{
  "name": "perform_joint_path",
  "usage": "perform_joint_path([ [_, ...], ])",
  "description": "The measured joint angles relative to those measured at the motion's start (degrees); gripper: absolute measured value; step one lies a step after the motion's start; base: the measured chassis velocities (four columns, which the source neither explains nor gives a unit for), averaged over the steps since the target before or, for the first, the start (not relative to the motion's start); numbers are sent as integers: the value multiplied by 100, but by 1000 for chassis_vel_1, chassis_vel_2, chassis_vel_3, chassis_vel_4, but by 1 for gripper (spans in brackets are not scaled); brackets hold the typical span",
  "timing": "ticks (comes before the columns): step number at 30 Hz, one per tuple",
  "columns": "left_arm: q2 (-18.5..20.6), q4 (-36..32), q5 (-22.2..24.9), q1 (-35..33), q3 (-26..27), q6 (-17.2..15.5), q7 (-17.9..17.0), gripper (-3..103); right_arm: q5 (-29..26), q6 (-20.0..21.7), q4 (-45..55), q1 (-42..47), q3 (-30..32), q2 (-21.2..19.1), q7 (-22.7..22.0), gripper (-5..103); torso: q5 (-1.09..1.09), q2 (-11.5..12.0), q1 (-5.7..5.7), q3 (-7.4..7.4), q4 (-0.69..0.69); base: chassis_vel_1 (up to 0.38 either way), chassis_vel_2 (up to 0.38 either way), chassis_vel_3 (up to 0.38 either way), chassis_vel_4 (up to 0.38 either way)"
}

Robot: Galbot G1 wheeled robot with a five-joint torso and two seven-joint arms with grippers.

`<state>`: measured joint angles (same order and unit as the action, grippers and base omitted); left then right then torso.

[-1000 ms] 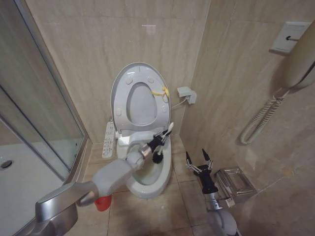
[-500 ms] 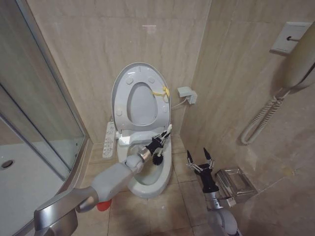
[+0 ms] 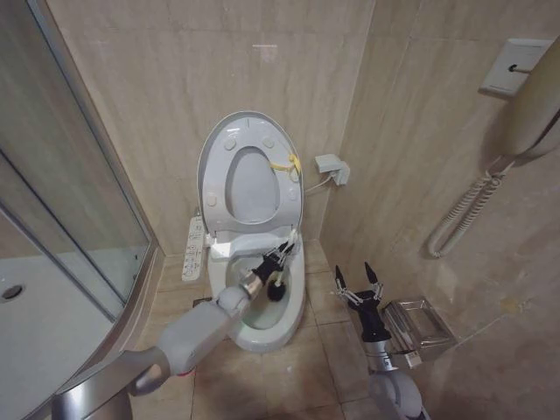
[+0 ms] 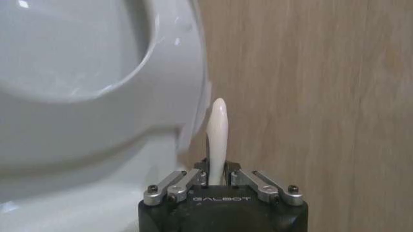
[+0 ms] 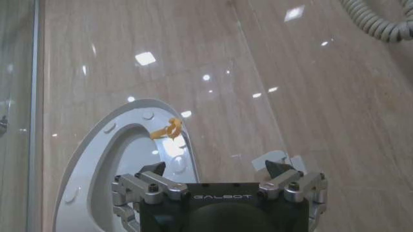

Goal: Open the toilet lid, clean the toilet bowl with a toilet brush, close the toilet lid, and flush.

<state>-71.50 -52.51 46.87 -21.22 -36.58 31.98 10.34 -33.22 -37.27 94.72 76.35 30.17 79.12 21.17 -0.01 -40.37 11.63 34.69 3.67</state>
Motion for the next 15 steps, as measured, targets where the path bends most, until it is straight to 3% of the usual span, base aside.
perform_joint_path([
  [3,255,-131,-20,-190,-5,33,-13,16,0,-9,0,21,5,-26,6,100,0,0,0,0,-7,0,0,0,0],
  [7,706,-672,-29,-484,117,48,-105,16,-7,-15,3,7,6,-94,6,100,-1,0,-1,-1,2,0,0,0,0],
  [15,1461,-1183,-110,-904,261,3,-190,16,-8,-23,24,19,-39,-176,17,100,0,0,-1,0,-4,0,0,0,0],
])
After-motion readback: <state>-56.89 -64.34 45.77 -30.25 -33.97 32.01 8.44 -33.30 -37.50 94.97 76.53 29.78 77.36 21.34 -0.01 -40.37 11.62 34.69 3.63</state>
